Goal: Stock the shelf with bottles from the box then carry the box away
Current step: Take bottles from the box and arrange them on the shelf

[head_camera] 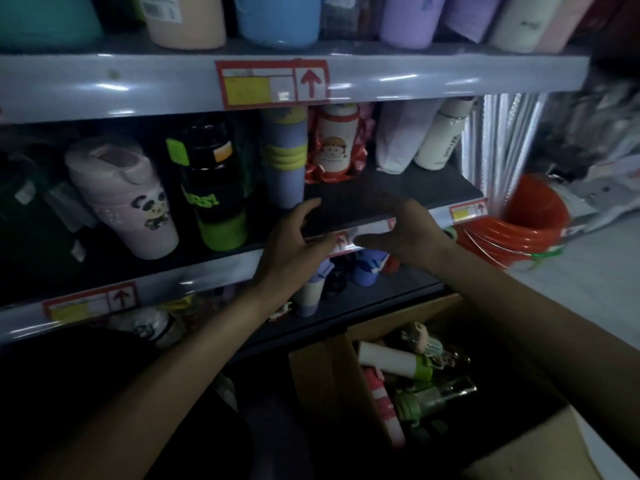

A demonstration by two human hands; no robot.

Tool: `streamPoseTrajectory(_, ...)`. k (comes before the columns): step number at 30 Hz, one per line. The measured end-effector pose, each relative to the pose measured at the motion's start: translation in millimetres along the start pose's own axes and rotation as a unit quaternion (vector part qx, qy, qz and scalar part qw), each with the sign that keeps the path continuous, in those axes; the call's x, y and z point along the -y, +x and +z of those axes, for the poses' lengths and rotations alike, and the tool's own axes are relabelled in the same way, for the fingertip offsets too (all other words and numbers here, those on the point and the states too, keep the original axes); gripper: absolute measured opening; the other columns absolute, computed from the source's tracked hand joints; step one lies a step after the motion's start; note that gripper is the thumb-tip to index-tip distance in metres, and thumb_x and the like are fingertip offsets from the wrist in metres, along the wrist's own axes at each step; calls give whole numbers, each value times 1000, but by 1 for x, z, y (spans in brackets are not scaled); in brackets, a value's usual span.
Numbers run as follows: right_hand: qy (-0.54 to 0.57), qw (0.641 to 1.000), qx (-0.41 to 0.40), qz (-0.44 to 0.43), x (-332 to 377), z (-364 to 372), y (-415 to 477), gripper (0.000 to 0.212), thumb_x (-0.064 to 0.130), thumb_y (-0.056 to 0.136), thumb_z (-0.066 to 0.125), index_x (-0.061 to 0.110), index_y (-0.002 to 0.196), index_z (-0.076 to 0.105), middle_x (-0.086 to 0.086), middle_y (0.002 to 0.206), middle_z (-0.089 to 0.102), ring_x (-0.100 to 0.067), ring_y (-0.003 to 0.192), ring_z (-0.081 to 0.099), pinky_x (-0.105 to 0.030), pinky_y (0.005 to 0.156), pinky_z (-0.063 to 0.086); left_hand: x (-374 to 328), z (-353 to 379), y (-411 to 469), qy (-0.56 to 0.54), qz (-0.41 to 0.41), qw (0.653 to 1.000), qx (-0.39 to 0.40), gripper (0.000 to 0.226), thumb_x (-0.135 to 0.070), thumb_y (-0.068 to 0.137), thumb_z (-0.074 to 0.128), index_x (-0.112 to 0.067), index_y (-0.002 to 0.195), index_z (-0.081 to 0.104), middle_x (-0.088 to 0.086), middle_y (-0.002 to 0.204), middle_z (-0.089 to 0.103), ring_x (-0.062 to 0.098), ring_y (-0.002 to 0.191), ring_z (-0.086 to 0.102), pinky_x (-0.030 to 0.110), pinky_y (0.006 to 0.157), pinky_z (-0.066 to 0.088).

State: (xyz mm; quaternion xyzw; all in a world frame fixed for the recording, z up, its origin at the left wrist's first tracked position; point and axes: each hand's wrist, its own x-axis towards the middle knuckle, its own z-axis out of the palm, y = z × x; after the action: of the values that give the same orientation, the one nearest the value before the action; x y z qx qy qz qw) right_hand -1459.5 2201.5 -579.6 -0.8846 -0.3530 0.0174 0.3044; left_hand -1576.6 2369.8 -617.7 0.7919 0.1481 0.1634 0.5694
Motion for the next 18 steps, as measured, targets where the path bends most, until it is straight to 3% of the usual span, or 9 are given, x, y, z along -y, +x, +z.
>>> streamPoseTrajectory(3,-41,999,24,21,-15,-20,-38,71,19,69,92,13,134,64,-4,127,64,-19,119,59,-13,87,34,1,13,-16,73,56,995,36,56,-32,86,70,-28,140,55,-13,132,57,-2,119,52,31,101,49)
streamPoseTrajectory(5,-67,996,55,24,-27,-31,-63,72,17,68,91,15,135,63,-9,131,61,-23,124,57,-11,91,32,5,24,-27,123,122,984,50,49,-24,87,70,-21,135,59,-8,131,59,4,119,56,34,102,50)
streamPoseTrajectory(9,-154,977,145,29,-49,-48,-119,76,28,79,84,25,146,50,5,141,48,-15,134,46,12,82,14,23,48,-51,278,205,932,112,53,-41,88,60,-22,137,57,-7,140,52,12,130,49,34,106,45)
streamPoseTrajectory(10,-178,970,164,36,-55,-49,-133,75,32,81,82,28,148,47,8,143,45,-13,136,44,12,84,13,29,55,-56,307,213,919,129,55,-44,89,57,-23,139,56,-7,142,50,14,131,48,35,105,46)
streamPoseTrajectory(11,-187,965,177,44,-68,-46,-145,75,36,81,81,29,147,47,8,145,45,-14,137,44,7,95,18,35,62,-62,327,215,909,146,55,-45,89,57,-24,140,55,-6,143,49,16,130,49,36,103,47)
streamPoseTrajectory(12,-185,960,201,58,-80,-43,-155,74,38,80,81,29,145,48,5,147,46,-17,137,45,-8,107,30,42,69,-67,339,216,901,161,55,-44,90,58,-24,141,55,-6,143,49,17,129,50,38,101,48)
streamPoseTrajectory(14,-175,945,257,104,-105,-34,-176,69,40,82,79,27,143,51,-2,144,50,-22,135,48,-34,112,41,55,84,-76,354,216,890,190,52,-40,89,62,-26,139,55,-6,143,49,20,126,53,40,98,50)
streamPoseTrajectory(18,-183,892,374,176,-139,-19,-204,57,29,93,70,15,145,52,-11,145,54,-28,132,52,-39,110,43,81,106,-91,364,192,876,252,52,-36,91,65,-29,141,54,-8,145,48,16,123,51,30,98,45)
